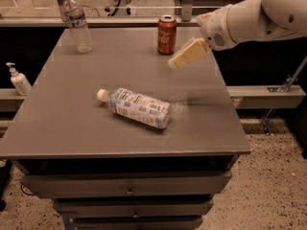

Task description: Move coke can near water bottle

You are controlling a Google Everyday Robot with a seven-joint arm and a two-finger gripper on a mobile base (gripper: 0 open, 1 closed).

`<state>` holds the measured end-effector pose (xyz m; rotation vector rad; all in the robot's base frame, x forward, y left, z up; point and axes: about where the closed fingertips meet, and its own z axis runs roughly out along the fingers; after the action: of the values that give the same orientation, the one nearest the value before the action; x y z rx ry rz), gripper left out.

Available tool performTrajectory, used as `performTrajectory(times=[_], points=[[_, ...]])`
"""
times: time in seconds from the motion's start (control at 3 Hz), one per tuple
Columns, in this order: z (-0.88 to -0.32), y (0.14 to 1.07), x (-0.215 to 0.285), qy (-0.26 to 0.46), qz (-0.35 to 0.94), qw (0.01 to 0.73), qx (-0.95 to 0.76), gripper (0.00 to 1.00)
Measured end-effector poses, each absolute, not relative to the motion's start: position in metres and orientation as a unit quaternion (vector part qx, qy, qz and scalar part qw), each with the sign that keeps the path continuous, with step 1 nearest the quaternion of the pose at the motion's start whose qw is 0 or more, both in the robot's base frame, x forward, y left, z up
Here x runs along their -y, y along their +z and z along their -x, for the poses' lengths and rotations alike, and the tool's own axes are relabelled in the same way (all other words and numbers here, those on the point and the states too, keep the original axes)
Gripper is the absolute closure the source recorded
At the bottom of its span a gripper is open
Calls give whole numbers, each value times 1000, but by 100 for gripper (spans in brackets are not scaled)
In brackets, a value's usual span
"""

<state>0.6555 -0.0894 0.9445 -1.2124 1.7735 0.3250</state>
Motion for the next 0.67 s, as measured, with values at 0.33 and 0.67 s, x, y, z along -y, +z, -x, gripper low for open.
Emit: performTrajectory(times=[0.33, 0.67], points=[[-656, 944, 89, 132, 494, 466, -722, 0], [-669, 943, 88, 138, 473, 494, -717, 0]])
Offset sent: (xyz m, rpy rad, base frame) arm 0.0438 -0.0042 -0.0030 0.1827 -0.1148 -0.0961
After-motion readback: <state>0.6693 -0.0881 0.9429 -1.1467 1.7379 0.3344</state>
